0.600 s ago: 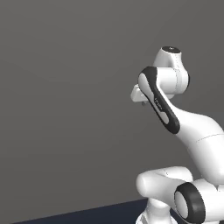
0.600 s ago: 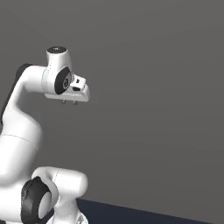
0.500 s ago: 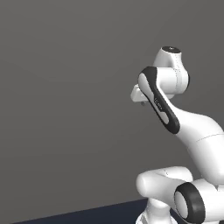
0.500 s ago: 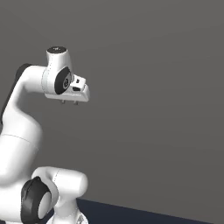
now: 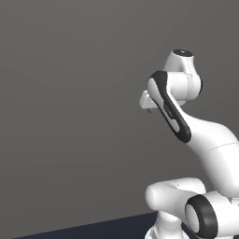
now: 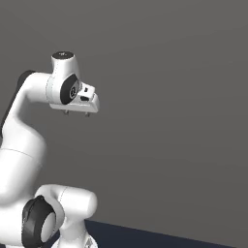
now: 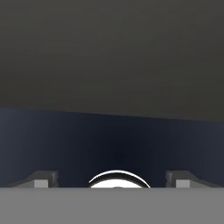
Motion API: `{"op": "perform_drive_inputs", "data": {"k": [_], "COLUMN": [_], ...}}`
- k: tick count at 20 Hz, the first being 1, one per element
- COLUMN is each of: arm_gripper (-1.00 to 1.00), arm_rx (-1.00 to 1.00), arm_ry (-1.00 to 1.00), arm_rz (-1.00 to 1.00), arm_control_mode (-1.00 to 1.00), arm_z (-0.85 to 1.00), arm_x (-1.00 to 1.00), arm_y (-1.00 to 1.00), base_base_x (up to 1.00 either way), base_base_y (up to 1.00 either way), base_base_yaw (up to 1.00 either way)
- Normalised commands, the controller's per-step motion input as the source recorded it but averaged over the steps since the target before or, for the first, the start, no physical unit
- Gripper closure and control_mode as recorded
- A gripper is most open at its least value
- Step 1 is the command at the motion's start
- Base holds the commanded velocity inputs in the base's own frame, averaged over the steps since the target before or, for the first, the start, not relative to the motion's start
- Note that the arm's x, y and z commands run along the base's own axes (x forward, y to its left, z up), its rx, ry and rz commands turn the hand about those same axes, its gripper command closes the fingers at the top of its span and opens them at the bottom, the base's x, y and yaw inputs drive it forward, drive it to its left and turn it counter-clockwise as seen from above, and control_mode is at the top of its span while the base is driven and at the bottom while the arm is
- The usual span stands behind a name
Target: Pick the teapot and mug and place them in the sink. Then turn on the water.
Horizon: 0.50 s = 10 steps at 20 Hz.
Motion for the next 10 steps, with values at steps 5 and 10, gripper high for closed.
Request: {"op": "perform_drive_inputs", "data": {"k": [5,10], "arm_gripper": [-1.0,-1.0], "arm_rx": [0.0,0.0], "arm_ry": [0.0,0.0], "arm_rz": [0.0,0.0], "arm_control_mode": [1.0,1.0], "arm_z": [0.0,0.0], "arm_x": [0.0,0.0], "arm_y": [0.0,0.0], "base_base_x": [0.33,0.69], "base_base_y": [-0.58,-0.93], "base_base_yaw": [0.02,0.11]}}
